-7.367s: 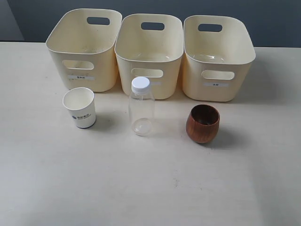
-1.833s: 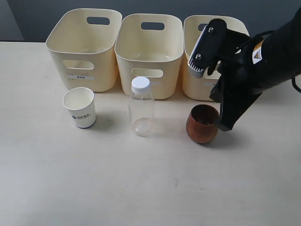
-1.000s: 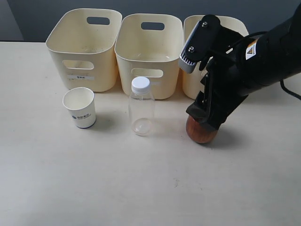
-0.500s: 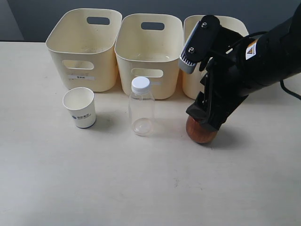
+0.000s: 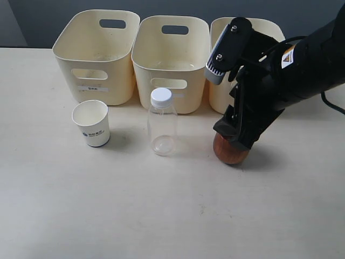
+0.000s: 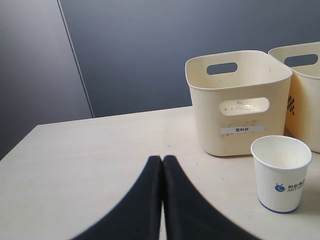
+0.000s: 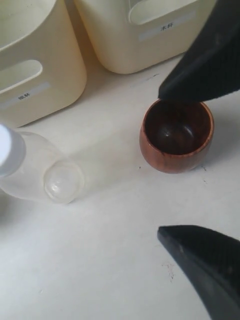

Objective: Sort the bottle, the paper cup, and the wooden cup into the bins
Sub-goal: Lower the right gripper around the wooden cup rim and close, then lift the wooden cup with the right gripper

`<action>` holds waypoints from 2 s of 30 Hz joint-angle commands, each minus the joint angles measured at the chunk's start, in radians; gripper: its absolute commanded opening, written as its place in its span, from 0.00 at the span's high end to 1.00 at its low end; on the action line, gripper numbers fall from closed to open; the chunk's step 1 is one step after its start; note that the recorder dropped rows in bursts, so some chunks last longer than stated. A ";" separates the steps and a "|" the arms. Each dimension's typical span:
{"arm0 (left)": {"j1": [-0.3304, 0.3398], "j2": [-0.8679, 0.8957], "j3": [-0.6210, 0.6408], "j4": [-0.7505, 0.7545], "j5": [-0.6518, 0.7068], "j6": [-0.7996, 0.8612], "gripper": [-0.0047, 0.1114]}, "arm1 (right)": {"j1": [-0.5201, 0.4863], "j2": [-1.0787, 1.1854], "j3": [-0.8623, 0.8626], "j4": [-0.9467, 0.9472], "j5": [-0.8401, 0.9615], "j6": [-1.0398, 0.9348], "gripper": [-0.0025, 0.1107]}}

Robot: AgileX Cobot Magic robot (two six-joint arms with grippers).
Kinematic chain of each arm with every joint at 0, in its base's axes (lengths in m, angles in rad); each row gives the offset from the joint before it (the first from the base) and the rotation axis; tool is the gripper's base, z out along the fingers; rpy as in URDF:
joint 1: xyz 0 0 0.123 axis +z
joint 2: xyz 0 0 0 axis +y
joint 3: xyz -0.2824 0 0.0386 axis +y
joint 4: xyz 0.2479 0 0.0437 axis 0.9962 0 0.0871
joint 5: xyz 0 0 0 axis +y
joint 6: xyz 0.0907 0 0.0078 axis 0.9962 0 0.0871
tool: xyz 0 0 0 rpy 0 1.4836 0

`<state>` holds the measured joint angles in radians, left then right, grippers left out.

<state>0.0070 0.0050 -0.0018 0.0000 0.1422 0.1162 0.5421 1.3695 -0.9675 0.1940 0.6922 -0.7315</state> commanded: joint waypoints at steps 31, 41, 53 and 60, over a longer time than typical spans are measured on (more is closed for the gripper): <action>0.000 -0.005 0.002 0.000 -0.007 -0.001 0.96 | 0.000 0.196 -0.005 -0.174 -0.031 0.077 0.33; 0.000 -0.005 0.002 0.000 -0.007 -0.001 0.96 | -0.002 0.287 -0.005 -0.219 -0.073 0.105 0.33; 0.000 -0.005 0.002 0.000 -0.007 -0.001 0.96 | -0.007 0.371 -0.005 -0.255 -0.148 0.126 0.33; 0.000 -0.005 0.002 0.000 -0.007 -0.001 0.96 | -0.007 0.440 -0.005 -0.273 -0.149 0.126 0.53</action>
<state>0.0070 0.0050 -0.0018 0.0000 0.1422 0.1162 0.5421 1.7890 -0.9675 -0.0628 0.5519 -0.6084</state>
